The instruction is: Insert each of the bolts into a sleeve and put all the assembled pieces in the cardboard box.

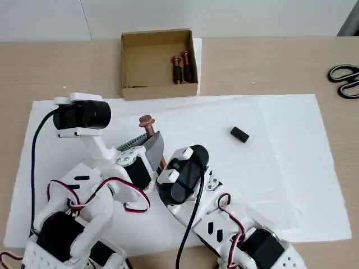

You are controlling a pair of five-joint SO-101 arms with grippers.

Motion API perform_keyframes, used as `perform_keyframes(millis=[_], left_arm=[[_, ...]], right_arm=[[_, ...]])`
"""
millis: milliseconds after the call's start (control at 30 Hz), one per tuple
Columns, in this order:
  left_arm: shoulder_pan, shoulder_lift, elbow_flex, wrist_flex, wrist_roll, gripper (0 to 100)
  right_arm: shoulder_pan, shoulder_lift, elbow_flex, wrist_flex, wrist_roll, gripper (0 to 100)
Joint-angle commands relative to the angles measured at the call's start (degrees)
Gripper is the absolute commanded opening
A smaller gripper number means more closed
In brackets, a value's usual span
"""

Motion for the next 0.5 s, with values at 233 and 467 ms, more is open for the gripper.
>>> perform_keyframes(millis=[233, 467], left_arm=[[0.26, -0.79, 0.66, 1.76, 0.26, 1], [0.26, -0.79, 0.84, 2.55, 0.26, 1]], right_arm=[[1.19, -0.40, -2.20, -1.36, -0.70, 0.4], [2.15, -0.40, -3.87, -1.27, -0.70, 0.4]])
